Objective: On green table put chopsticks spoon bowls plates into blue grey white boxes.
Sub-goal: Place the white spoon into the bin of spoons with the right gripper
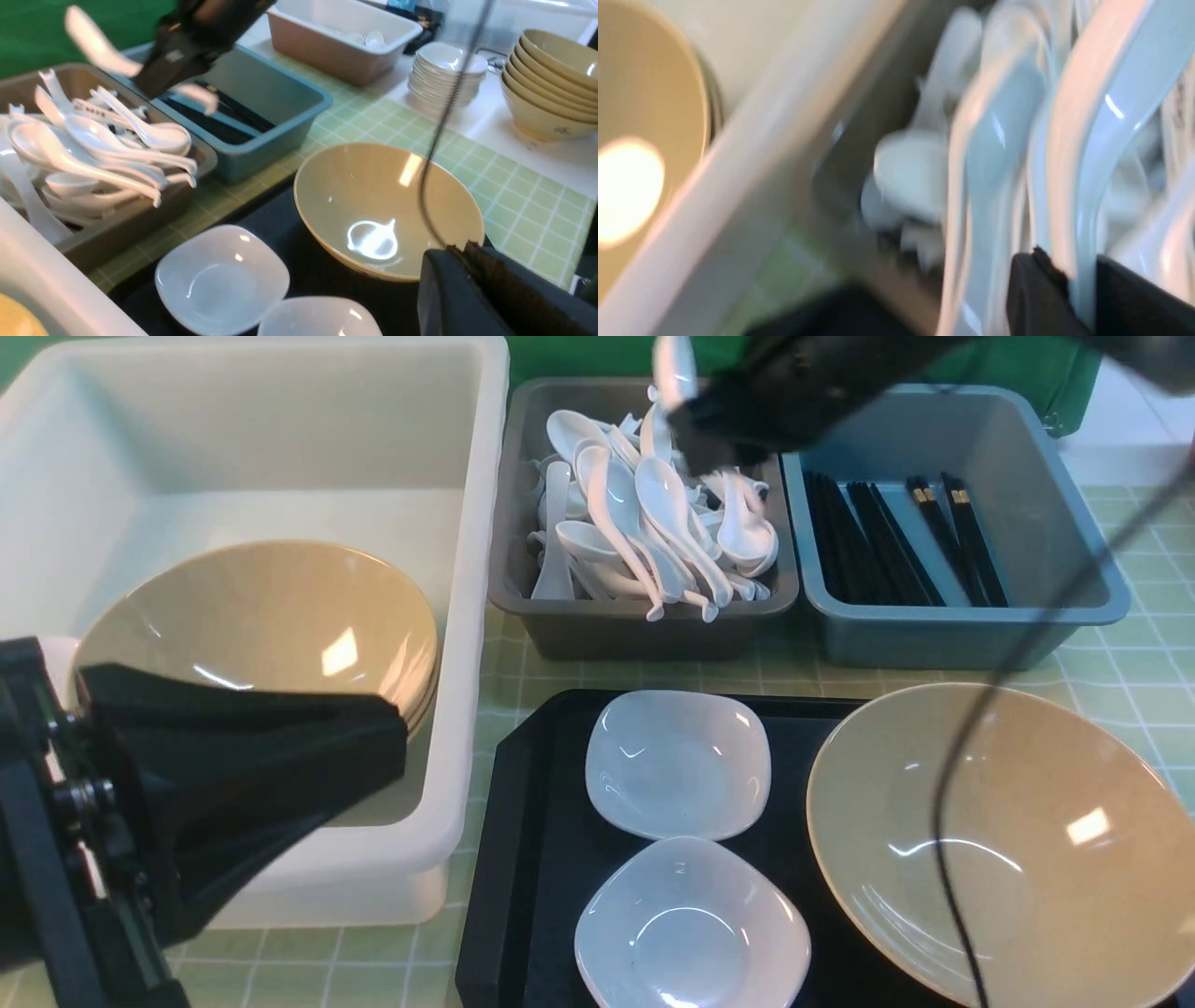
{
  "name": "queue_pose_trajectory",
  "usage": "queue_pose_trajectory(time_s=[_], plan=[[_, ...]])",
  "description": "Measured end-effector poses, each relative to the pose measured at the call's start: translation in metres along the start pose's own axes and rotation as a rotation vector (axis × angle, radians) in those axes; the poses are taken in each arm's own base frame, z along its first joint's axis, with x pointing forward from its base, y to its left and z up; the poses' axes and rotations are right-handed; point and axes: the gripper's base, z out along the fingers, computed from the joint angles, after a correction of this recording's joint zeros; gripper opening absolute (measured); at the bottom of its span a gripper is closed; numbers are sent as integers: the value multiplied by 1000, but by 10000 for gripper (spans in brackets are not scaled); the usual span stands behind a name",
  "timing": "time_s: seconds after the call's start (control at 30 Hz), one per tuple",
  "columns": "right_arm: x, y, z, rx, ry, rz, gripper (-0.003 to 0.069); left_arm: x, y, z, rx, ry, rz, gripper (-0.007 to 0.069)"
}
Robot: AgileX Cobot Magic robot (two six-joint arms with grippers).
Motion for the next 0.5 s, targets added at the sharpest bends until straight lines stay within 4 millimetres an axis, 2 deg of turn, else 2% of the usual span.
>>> queue_pose_trajectory(time_s=[0.03, 0.07, 0.1, 0.23, 0.37, 0.4, 0.43, 0.5], plan=[[-2, -3, 13, 0, -13, 4, 123, 0, 0, 0, -3, -4, 0, -1], [-4, -3, 12, -1, -19, 3, 123, 0, 0, 0, -3, -5, 0, -1], [-2, -8, 32, 4, -21, 8, 123, -1, 0, 0, -5, -7, 0, -1], [3, -17, 64, 13, -26, 17, 157, 0, 0, 0, -4, -5, 0, -1], [4, -18, 67, 19, -24, 13, 264, 0, 0, 0, -2, -2, 0, -1], [1, -18, 63, 26, -34, 2, 312, 0, 0, 0, -2, -2, -1, -1], [1, -18, 63, 27, -34, 0, 312, 0, 0, 0, -2, -2, -1, -1], [-4, -17, 50, 52, -42, -33, 379, 0, 0, 1, -2, -1, -1, -1]])
